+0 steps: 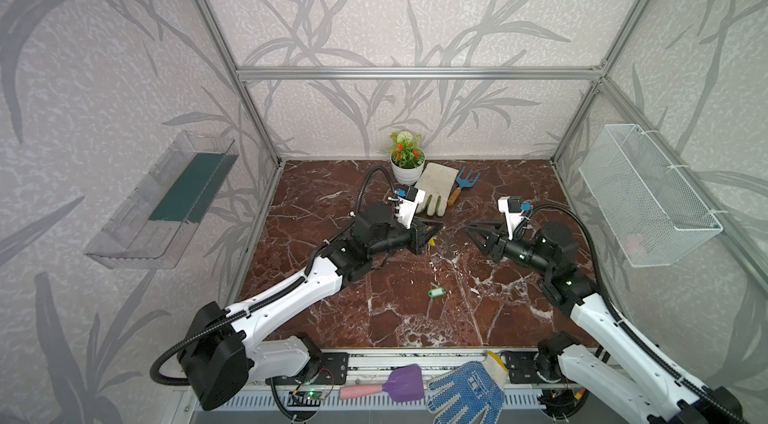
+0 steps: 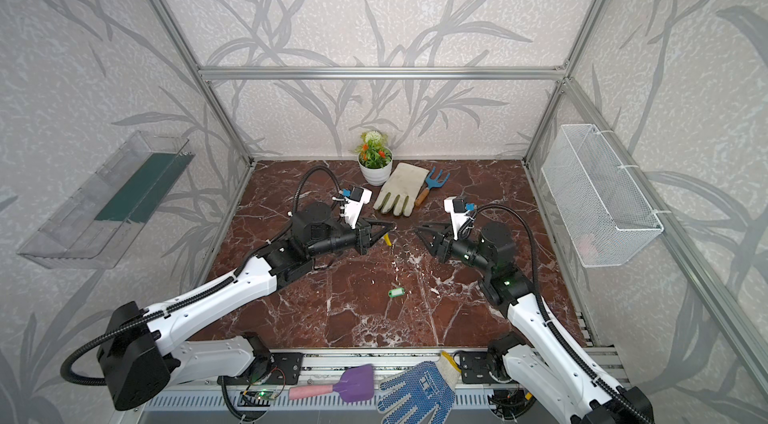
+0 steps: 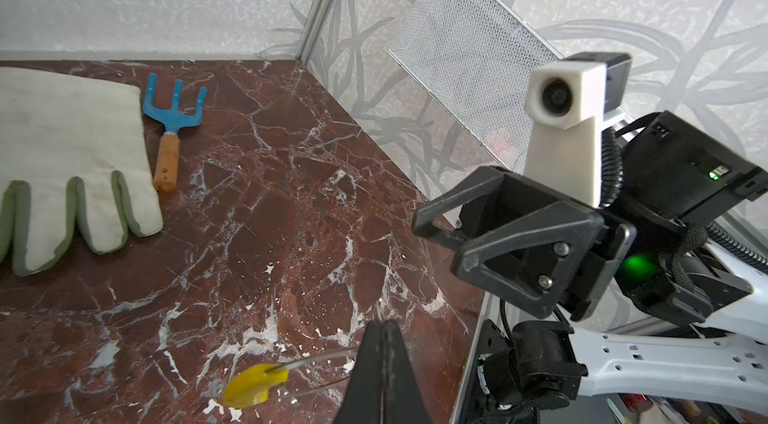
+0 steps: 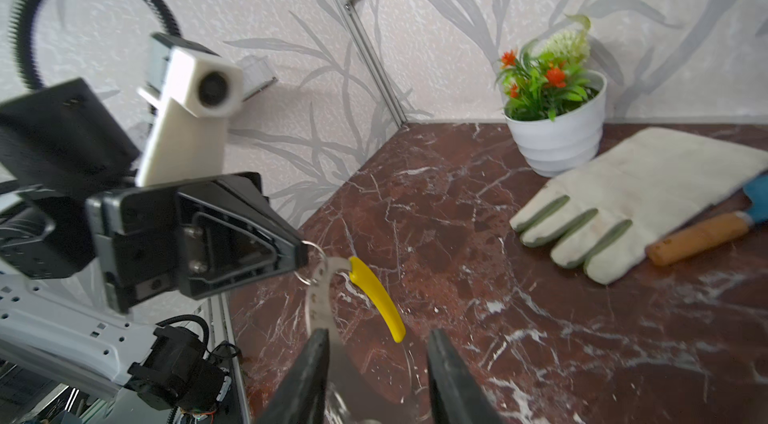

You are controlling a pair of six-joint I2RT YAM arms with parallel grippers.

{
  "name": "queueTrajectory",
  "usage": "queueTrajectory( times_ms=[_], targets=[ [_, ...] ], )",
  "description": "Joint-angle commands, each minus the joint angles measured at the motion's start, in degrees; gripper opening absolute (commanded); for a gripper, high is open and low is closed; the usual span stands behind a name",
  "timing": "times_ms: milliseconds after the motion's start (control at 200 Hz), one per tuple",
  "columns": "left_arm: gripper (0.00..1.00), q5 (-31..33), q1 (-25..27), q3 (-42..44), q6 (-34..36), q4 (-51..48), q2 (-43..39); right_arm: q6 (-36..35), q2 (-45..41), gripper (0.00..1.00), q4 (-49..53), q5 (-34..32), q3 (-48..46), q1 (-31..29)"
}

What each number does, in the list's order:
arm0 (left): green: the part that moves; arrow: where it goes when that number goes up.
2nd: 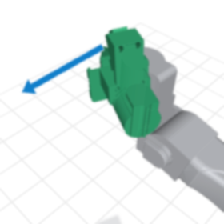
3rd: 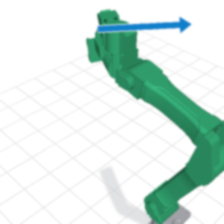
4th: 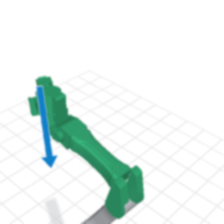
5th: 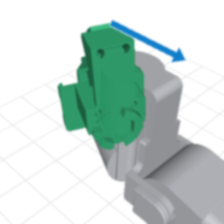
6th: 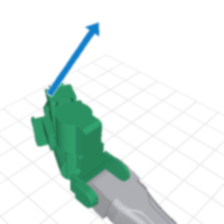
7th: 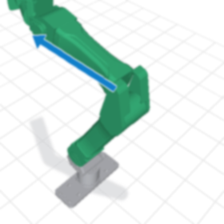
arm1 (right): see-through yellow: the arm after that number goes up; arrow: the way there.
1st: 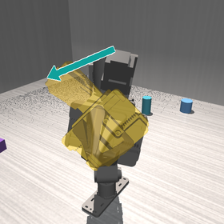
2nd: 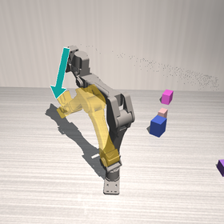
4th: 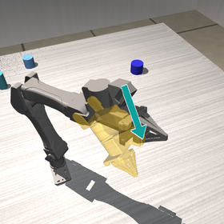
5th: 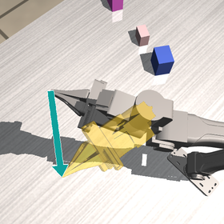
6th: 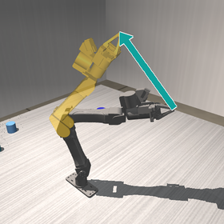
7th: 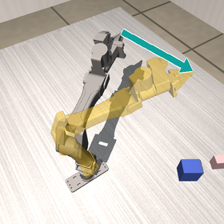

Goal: Put the keys on the keyring
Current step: 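Release the ring with the right gripper and move it toward the green-tagged key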

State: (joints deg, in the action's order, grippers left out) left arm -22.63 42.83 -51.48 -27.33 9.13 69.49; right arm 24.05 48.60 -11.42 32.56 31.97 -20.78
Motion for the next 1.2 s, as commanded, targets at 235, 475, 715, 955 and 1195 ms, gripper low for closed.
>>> queueTrajectory(
  times_ms=[235, 475, 715, 955, 1195],
  targets=[
    [0.0, 14.0, 0.5, 3.7, 1.9, -2.0, -8.8, -3.9, 7.5, 0.41, 20.8, -18.9, -0.4, -12.3],
    [0.0, 16.7, 0.5, 6.2, 2.0, -1.9, -12.2, -3.6, 12.9, 0.39, 25.1, -27.8, -0.6, -23.5],
    [0.0, 15.2, 0.5, 6.2, 1.8, -1.6, -11.7, -4.5, 19.9, 0.38, 23.8, -31.4, -0.9, -28.0],
    [0.0, 13.7, 0.4, 6.5, 1.6, -0.6, -11.5, -3.9, 24.7, 0.36, 16.8, -32.0, -3.2, -29.1],
    [0.0, 12.8, 0.4, 6.5, 1.5, -0.3, -11.0, -3.7, 28.4, 0.34, 13.6, -30.1, -3.0, -29.2]
  ],
)
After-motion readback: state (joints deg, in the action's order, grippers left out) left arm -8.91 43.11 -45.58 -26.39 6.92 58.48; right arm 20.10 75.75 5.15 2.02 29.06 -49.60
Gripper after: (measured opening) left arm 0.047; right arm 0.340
